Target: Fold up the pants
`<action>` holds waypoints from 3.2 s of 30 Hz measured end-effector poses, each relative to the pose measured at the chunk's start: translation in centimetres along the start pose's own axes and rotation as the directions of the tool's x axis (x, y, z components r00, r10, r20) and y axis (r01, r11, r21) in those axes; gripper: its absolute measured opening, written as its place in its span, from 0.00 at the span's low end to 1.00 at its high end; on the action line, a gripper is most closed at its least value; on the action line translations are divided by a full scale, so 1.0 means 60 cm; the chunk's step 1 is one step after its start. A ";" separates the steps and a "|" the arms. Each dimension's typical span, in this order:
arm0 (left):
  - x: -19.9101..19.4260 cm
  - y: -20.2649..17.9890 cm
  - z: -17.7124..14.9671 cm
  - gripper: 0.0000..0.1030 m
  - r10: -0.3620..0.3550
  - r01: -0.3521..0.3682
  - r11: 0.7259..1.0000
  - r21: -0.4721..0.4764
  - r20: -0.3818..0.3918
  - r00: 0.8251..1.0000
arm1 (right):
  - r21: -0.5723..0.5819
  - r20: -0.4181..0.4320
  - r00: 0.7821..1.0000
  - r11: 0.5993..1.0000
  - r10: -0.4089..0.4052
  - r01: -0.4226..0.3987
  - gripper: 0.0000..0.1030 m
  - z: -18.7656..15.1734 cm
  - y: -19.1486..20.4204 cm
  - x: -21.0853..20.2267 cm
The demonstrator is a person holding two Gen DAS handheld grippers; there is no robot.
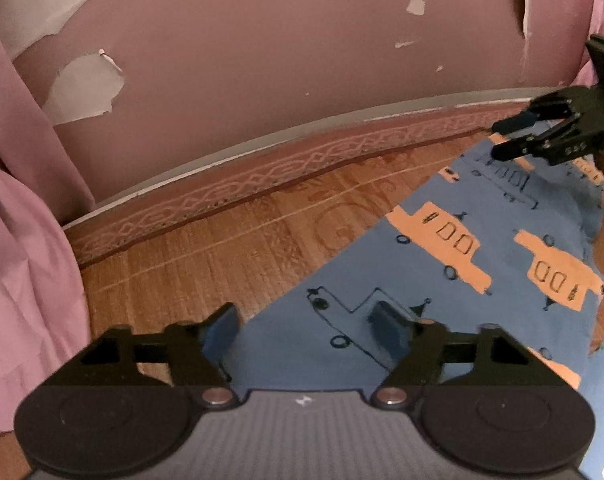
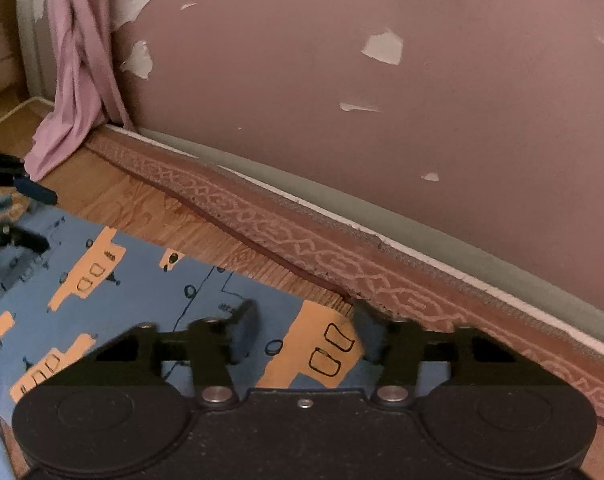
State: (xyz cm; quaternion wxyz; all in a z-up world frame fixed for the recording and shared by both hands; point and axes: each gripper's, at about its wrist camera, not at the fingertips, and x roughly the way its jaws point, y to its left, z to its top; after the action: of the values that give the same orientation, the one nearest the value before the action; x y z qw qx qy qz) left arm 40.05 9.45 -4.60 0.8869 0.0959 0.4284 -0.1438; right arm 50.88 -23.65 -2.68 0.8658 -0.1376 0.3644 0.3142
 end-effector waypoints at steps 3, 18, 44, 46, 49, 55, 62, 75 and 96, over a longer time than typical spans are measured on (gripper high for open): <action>-0.005 -0.005 0.002 0.39 0.000 0.000 1.000 0.010 0.013 1.000 | 0.007 0.013 1.000 1.000 -0.013 0.013 0.28 -0.004 0.009 -0.004; -0.035 -0.044 0.041 0.03 0.244 -0.240 0.970 -0.045 0.147 0.959 | -0.097 0.174 0.963 0.970 -0.205 0.224 0.03 0.023 0.065 -0.044; -0.070 0.179 -0.051 0.86 0.053 -0.041 0.984 -0.172 0.065 0.996 | -0.300 0.034 0.995 0.950 0.098 -0.083 0.98 0.154 0.124 0.079; -0.063 0.186 -0.050 0.75 0.034 -0.026 0.983 -0.182 0.041 0.999 | -0.299 0.001 0.997 0.951 0.083 -0.078 0.96 0.159 0.116 0.088; -0.054 0.171 -0.050 0.53 0.063 -0.065 0.992 -0.105 -0.021 0.998 | -0.286 -0.031 0.998 0.957 0.050 -0.057 0.87 0.156 0.097 0.097; -0.053 0.151 -0.047 0.20 0.064 -0.066 0.996 -0.055 -0.043 0.997 | -0.217 -0.066 0.997 0.975 0.038 -0.051 0.78 0.147 0.068 0.098; -0.056 0.119 -0.042 0.01 0.164 -0.165 0.986 -0.021 -0.034 0.986 | -0.197 -0.095 0.995 0.978 0.043 -0.061 0.77 0.153 0.071 0.119; -0.146 0.018 -0.074 0.01 0.422 -0.473 0.875 0.102 0.318 0.849 | -0.311 -0.099 0.992 0.944 0.083 -0.110 0.69 0.149 0.088 0.108; -0.206 -0.114 -0.169 0.01 0.320 -0.633 0.644 0.429 0.601 0.732 | -0.686 -0.106 0.992 0.717 0.065 -0.120 0.02 0.123 0.179 0.097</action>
State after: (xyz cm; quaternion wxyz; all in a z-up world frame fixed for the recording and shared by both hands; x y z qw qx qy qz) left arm 22.97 8.13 -1.42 0.8873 0.4509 0.0856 -0.0448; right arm 51.10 -9.43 -1.79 0.7212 -0.4433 0.2593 0.4648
